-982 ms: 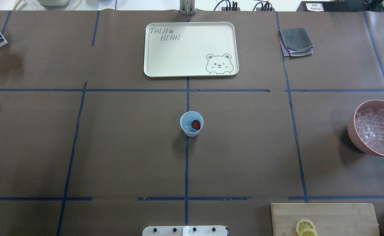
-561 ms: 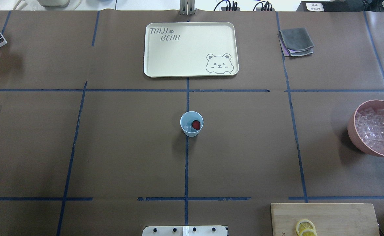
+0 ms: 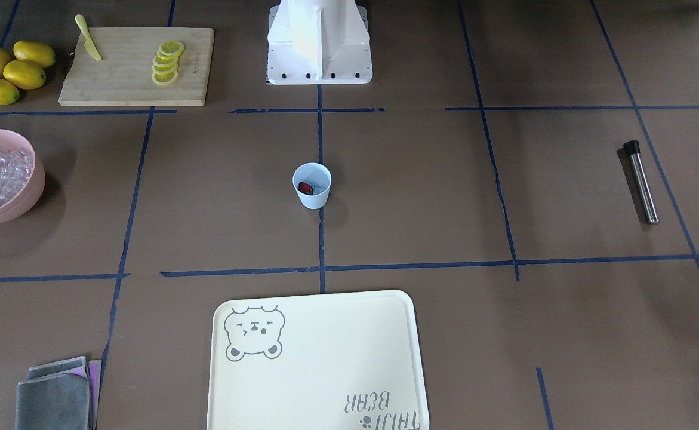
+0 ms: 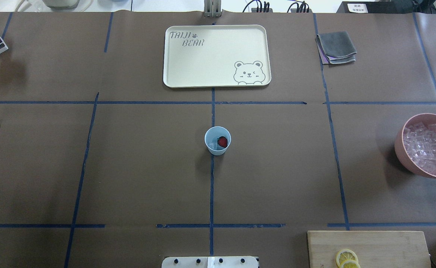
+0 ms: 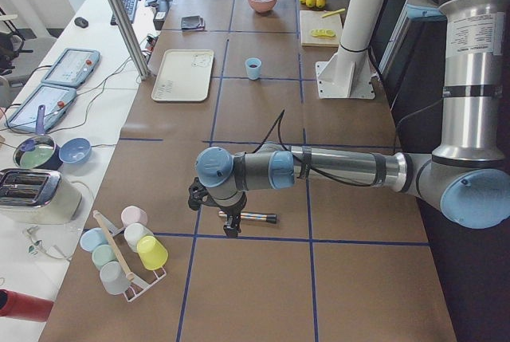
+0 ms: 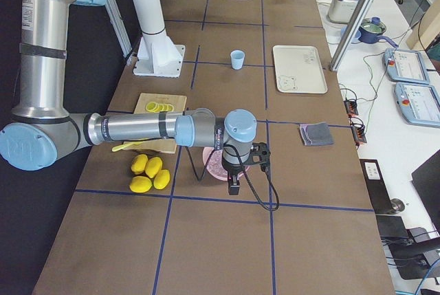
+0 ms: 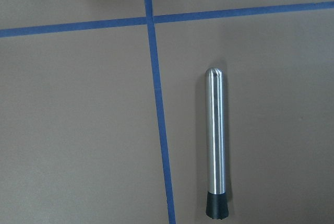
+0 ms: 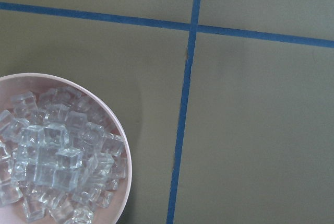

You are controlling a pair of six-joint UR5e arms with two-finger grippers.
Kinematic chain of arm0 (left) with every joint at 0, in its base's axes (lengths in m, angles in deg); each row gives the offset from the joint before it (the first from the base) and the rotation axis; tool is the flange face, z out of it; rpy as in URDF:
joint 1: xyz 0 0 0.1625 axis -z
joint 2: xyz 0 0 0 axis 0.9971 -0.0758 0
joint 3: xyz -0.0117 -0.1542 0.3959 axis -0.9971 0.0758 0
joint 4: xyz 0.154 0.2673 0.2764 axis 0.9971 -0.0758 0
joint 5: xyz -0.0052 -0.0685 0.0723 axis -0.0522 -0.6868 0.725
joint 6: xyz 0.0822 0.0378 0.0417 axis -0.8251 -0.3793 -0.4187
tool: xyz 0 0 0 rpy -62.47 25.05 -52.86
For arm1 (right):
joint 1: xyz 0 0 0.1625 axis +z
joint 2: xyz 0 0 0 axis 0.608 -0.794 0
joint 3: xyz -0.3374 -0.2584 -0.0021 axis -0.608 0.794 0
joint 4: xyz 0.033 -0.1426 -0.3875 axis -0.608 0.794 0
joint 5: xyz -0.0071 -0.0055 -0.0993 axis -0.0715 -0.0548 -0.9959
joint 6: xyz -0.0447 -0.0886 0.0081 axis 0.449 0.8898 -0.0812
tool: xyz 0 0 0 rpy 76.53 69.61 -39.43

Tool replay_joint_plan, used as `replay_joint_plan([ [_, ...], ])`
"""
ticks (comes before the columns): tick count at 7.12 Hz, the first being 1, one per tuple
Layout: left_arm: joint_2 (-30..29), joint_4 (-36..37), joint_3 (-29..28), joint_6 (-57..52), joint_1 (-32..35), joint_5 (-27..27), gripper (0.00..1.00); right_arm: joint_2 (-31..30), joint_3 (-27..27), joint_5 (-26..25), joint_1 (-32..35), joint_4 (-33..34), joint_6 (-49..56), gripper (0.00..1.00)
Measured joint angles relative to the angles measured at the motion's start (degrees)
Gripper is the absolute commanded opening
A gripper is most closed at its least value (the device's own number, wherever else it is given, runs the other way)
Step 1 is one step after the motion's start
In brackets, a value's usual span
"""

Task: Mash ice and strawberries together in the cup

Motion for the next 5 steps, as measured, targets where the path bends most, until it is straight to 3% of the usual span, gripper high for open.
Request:
replay_joint_plan([
  [5, 0.05, 0.05, -1.80, 0.20, -0.18, 0.21, 1.00, 0.56, 1.07, 0.01, -0.44, -0.04, -0.52, 1.00],
])
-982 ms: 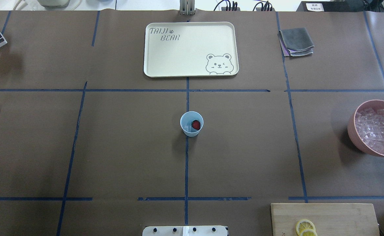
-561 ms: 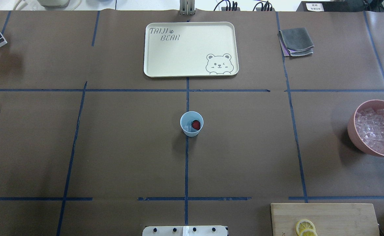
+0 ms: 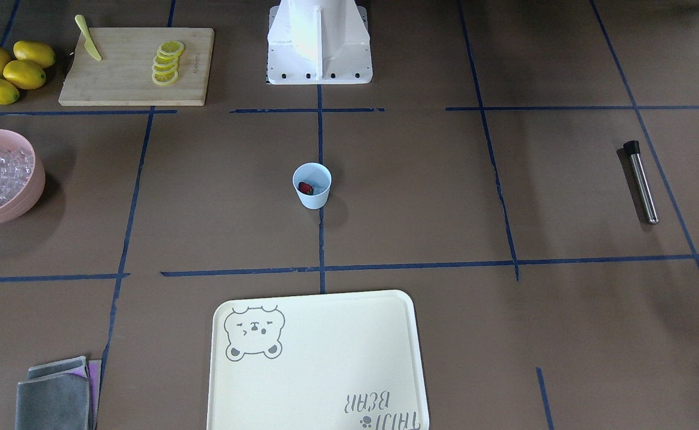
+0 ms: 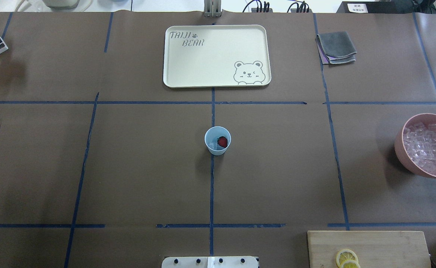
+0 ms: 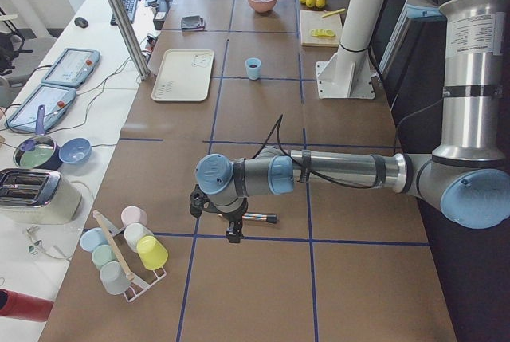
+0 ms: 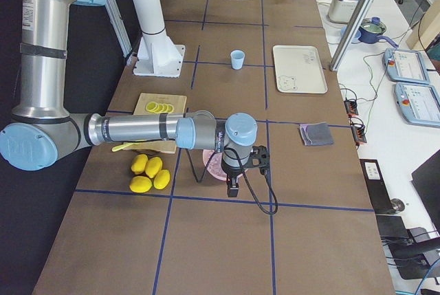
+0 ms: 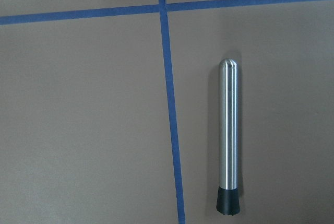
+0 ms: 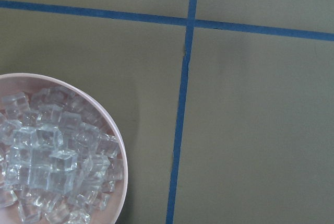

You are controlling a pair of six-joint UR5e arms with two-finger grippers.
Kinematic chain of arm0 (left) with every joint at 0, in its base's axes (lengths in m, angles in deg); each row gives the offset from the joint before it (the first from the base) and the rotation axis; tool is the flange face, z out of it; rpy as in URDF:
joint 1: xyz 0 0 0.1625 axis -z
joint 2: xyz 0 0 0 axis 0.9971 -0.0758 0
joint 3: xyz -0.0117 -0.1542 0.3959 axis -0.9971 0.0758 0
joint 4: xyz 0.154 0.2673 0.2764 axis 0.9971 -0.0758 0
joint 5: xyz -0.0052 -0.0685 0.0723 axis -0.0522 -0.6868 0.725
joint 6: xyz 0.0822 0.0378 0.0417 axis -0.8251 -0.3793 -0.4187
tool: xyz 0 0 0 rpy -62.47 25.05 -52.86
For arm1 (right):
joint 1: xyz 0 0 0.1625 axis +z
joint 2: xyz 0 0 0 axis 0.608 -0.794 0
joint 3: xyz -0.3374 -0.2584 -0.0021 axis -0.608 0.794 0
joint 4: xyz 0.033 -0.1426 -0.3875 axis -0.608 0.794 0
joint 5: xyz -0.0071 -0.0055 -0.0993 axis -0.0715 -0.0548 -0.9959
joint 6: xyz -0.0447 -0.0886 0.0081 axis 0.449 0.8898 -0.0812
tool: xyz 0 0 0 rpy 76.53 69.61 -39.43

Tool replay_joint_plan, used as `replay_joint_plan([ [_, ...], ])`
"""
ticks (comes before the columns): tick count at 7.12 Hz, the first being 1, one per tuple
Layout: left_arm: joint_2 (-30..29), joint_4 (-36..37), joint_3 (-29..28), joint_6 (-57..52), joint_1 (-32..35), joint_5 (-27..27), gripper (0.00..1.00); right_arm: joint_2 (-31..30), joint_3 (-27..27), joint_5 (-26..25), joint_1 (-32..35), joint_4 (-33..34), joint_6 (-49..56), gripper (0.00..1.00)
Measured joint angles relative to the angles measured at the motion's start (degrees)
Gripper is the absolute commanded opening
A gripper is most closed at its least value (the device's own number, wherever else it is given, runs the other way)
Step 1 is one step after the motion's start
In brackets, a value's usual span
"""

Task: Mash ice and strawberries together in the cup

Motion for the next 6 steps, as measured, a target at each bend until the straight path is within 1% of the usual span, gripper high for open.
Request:
replay_joint_plan([
  [6, 0.27, -0.03, -0.13, 0.11, -1.56, 0.05, 1.00, 0.05, 0.95, 0.27, -0.48, -2.48, 0.08, 1.00],
])
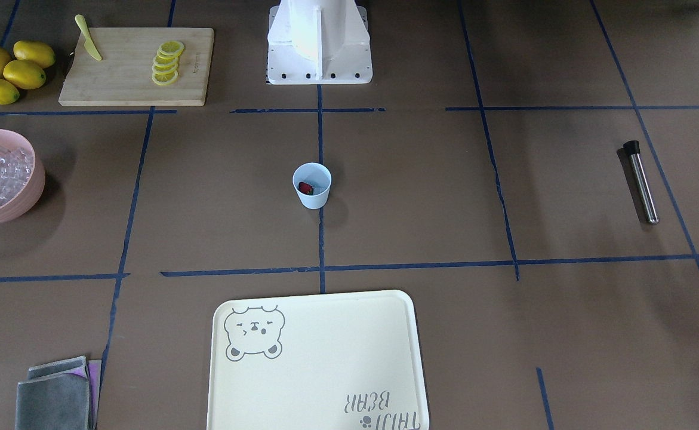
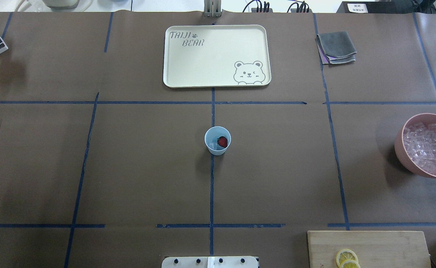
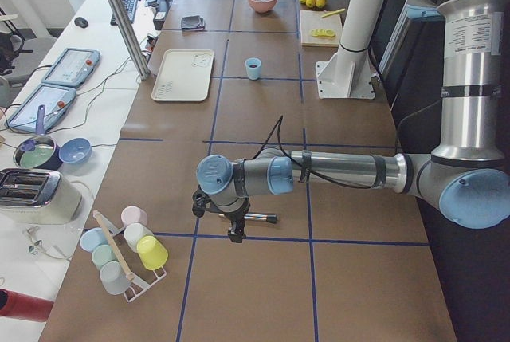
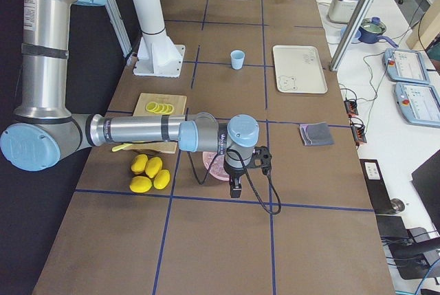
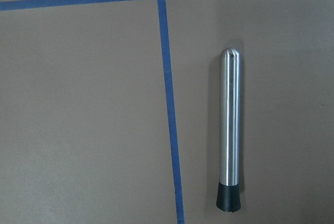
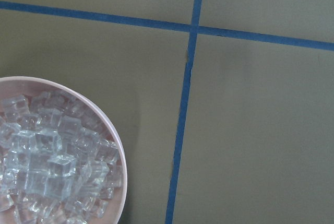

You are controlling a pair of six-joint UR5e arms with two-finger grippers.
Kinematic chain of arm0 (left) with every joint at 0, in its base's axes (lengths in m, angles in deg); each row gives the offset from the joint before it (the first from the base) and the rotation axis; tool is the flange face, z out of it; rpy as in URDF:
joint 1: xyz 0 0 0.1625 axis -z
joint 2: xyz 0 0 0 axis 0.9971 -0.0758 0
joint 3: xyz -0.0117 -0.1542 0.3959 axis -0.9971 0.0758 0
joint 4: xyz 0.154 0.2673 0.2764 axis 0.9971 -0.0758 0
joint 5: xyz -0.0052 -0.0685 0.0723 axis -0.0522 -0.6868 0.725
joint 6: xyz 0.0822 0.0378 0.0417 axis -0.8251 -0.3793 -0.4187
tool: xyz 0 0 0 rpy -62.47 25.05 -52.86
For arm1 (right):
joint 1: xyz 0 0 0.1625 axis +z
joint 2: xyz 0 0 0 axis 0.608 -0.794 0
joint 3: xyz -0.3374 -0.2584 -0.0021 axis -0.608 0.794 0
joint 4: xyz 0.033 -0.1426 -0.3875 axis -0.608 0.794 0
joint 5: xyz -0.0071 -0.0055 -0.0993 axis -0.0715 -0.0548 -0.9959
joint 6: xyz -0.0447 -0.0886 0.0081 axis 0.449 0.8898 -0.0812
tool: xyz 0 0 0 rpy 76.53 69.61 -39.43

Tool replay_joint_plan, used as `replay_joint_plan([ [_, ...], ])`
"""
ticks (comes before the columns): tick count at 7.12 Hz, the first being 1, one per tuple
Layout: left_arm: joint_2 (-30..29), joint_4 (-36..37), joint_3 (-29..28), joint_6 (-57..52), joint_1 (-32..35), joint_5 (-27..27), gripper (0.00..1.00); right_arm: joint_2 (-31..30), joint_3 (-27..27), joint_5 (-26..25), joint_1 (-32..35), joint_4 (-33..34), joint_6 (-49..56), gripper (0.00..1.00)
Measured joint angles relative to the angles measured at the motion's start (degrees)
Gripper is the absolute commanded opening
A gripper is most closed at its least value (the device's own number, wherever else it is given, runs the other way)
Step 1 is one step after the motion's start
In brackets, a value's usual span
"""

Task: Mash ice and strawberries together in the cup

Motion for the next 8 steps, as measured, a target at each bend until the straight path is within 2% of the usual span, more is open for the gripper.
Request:
replay_joint_plan([
  [8, -0.74, -0.01, 0.37, -0.35, -0.04, 0.04, 1.00, 3.60, 0.86, 1.33, -1.08, -0.06, -0.14, 1.00],
])
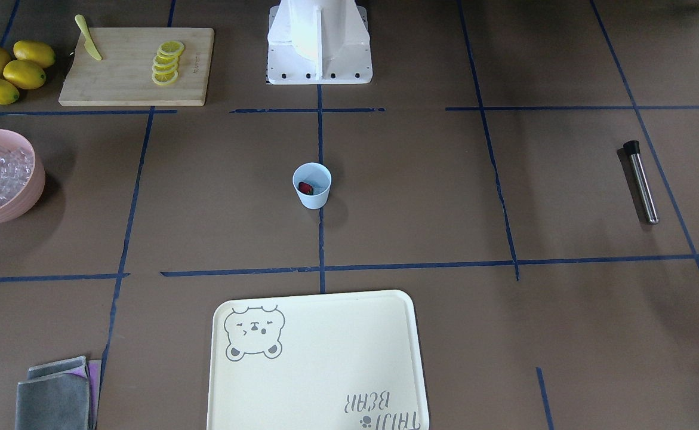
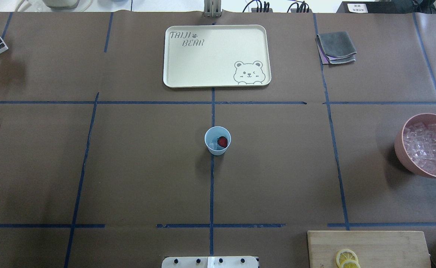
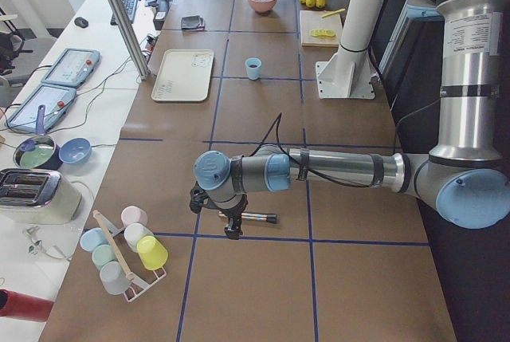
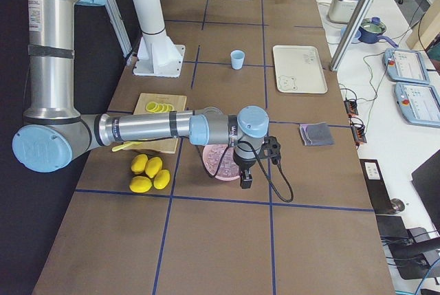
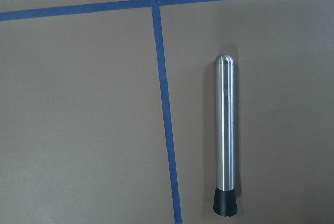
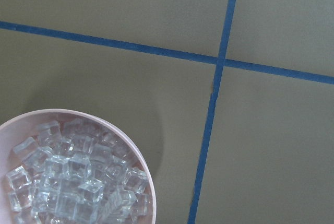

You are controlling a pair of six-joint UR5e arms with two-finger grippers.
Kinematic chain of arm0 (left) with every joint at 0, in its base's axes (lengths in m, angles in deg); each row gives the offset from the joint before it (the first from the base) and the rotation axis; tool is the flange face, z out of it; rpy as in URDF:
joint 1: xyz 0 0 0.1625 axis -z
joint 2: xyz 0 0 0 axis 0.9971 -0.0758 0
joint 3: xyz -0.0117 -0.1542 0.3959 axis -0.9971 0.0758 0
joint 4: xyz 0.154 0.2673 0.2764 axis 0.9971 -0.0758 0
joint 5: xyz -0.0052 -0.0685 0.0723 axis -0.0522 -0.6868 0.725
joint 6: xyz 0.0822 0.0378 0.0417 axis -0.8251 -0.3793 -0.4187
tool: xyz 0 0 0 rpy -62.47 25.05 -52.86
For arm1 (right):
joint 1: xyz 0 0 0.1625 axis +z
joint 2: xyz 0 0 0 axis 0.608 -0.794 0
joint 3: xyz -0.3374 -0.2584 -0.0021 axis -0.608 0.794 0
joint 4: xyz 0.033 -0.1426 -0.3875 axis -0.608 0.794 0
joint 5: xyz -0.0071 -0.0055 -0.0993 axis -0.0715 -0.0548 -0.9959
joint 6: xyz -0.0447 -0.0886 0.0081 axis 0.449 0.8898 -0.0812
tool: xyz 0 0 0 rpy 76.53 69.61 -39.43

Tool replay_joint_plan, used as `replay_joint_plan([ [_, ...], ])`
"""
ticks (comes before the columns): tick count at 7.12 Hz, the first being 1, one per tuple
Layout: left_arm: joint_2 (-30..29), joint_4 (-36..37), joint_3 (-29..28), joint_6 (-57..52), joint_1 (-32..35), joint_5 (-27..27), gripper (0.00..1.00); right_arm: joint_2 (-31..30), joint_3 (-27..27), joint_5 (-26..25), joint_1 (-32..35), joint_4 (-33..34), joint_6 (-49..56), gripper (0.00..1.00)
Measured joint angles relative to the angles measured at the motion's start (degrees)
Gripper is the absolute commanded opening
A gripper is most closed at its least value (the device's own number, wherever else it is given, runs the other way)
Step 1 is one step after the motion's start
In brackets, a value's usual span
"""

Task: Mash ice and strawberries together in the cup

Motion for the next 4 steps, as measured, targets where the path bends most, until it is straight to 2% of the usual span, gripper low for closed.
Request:
replay_joint_plan([
  [4, -0.10, 0.00, 0.32, -0.02, 0.00, 3.21, 1.00, 0.03, 0.12, 0.32, 0.03, 0.11, -0.10, 1.00],
])
